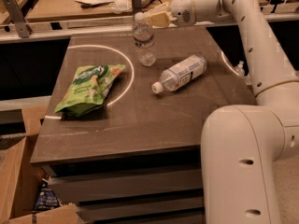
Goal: Move water bottle near blue plastic bottle
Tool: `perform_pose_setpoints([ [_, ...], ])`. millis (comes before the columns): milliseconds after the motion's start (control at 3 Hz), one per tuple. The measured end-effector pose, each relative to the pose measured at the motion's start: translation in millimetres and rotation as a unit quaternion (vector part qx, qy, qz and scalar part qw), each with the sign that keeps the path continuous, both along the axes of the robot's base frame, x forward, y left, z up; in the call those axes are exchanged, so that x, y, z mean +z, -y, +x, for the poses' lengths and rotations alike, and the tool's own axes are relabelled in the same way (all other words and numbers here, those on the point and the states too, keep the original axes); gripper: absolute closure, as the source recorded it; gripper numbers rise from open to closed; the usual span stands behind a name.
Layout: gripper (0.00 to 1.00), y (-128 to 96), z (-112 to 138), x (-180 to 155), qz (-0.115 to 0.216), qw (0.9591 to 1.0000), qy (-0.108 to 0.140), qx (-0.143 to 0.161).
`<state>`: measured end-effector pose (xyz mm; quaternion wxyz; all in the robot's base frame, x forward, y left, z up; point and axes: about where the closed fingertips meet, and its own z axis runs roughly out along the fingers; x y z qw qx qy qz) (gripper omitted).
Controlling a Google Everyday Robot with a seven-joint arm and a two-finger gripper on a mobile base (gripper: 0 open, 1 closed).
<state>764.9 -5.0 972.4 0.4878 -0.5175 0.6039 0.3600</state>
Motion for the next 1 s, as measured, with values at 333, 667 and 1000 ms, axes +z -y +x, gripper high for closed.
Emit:
perform_pose_setpoints([
  [333, 1.0, 10.2, -33.4, -4.2, -0.01, 0.999, -0.034, 0.028],
  [667, 1.0, 26.6, -61.3, -1.6, -0.016, 0.9982, -0.055, 0.018],
  [1000, 1.0, 48.3, -83.1, 21.9, -0.018, 0.9982, -0.04, -0.04],
])
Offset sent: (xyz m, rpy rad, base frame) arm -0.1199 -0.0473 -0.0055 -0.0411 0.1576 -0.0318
